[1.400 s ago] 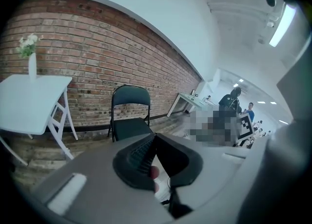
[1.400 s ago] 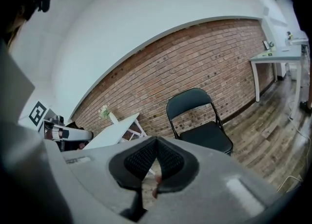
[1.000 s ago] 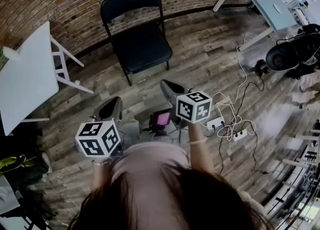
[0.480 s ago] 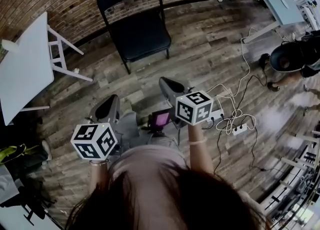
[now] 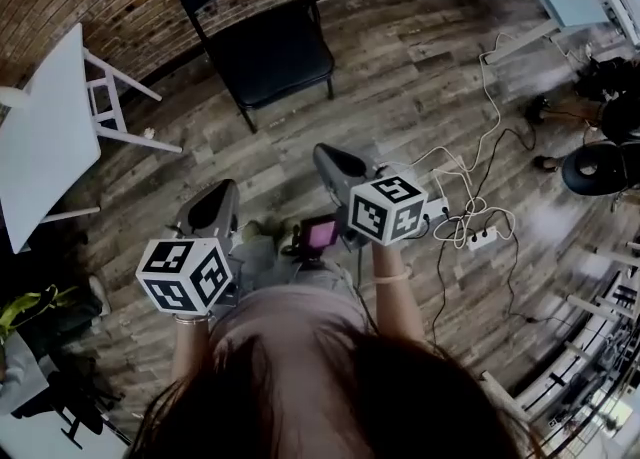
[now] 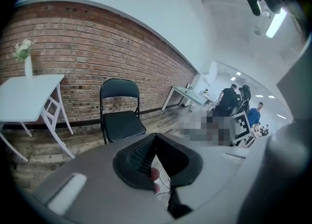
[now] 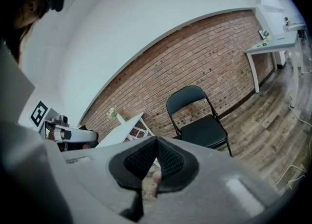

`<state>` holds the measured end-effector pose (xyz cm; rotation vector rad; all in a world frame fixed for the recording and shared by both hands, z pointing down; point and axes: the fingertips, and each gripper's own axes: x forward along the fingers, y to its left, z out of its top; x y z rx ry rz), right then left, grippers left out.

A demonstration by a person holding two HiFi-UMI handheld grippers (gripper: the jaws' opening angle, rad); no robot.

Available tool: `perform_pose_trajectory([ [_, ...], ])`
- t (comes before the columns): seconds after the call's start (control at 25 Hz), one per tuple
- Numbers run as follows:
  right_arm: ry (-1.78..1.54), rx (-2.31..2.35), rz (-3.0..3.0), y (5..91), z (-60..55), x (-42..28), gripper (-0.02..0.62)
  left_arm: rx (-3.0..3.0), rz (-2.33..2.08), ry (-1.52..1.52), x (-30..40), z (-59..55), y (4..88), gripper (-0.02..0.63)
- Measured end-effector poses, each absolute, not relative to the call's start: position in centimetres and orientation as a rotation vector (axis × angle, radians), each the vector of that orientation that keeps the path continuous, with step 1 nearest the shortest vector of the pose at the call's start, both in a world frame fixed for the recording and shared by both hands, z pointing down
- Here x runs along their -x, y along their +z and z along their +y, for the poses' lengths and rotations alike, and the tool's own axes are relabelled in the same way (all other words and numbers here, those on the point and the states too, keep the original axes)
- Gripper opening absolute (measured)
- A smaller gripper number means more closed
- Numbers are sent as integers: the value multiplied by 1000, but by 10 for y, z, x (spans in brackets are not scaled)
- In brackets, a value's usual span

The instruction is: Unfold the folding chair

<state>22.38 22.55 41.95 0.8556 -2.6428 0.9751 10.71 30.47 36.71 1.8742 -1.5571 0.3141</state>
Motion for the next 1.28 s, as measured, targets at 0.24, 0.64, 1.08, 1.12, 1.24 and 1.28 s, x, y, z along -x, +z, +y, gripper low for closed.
perform_pose_trajectory([
  [0.24, 952, -872, -2616, 422, 244, -227, -6, -1891, -1516, 306, -110, 318, 368, 2],
  [0.64, 899, -903, -2616, 411, 295, -213, -6, -1946, -1498, 307, -100, 357, 361, 2],
  [1.08, 717, -872, -2657, 375, 354, -176, -8, -1951, -1508, 210, -64, 409, 343, 2],
  [1.12, 705, -878, -2663, 370, 357, -174, -8, -1950, -1509, 205, -62, 412, 341, 2],
  [1.24, 684, -902, -2686, 356, 366, -174, -8, -1951, -1517, 203, -59, 422, 336, 2],
  [1.28, 678, -910, -2696, 351, 369, -175, -8, -1955, -1523, 205, -59, 425, 334, 2],
])
